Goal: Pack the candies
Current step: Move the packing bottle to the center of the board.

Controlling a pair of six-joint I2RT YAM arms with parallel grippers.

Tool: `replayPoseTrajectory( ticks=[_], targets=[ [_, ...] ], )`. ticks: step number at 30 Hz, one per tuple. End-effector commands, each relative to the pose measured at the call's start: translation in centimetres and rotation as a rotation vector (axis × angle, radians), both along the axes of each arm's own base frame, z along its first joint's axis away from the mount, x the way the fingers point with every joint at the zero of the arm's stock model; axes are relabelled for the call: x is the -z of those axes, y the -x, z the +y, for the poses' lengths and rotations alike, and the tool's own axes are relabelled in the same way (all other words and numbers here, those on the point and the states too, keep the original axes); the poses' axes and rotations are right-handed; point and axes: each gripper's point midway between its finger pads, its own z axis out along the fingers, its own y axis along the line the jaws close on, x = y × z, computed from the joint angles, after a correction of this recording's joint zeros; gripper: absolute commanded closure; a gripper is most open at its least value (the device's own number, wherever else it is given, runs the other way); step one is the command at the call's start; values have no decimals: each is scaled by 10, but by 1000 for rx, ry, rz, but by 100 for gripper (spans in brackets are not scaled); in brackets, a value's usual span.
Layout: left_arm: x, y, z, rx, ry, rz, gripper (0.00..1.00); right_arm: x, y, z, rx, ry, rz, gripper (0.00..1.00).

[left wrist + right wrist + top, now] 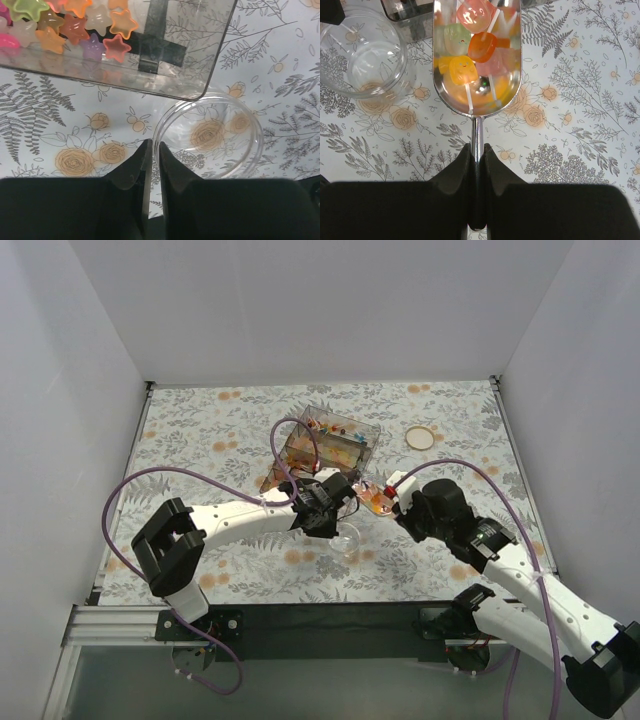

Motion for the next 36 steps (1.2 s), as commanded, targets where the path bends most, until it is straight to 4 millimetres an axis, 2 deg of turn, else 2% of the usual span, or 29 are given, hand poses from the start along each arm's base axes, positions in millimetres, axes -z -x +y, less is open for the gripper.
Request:
replayPoseTrajectory(
  ticks=[1,6,9,13,19,23,26,29,32,33,36],
  targets=[
    [-16,-6,10,-39,-20,-55,92,-22,-11,9,-4,-44,-54,99],
    [-12,-4,17,-47,-41,-50,94,-24,-14,13,-20,-40,-58,99],
    [-20,-11,21,-68,-61,-86,99,-25,-14,19,-47,-46,-49,99],
    [-34,-21,46,-91,-182,-156,100,-31,-15,24,-71,-58,-54,99],
    [-31,-29,81,-109,-342,-201,100,-37,-16,31,-111,-64,-59,99],
    [-24,-37,103,-137,-360,-179,100,-38,-13,37,-147,-68,-47,99],
    [-24,-44,107,-151,-343,-177,99,-41,-12,41,-169,-64,-42,99],
    [-25,-51,109,-168,-314,-173,93,-44,-10,45,-191,-66,-37,99],
    [-27,-52,110,-187,-273,-173,82,-44,-6,51,-221,-66,-26,99],
    [-29,-54,111,-197,-257,-173,73,-44,-5,53,-230,-65,-21,99],
    [-47,-58,108,-221,-167,-191,61,-42,1,62,-264,-42,-9,99]
  ],
)
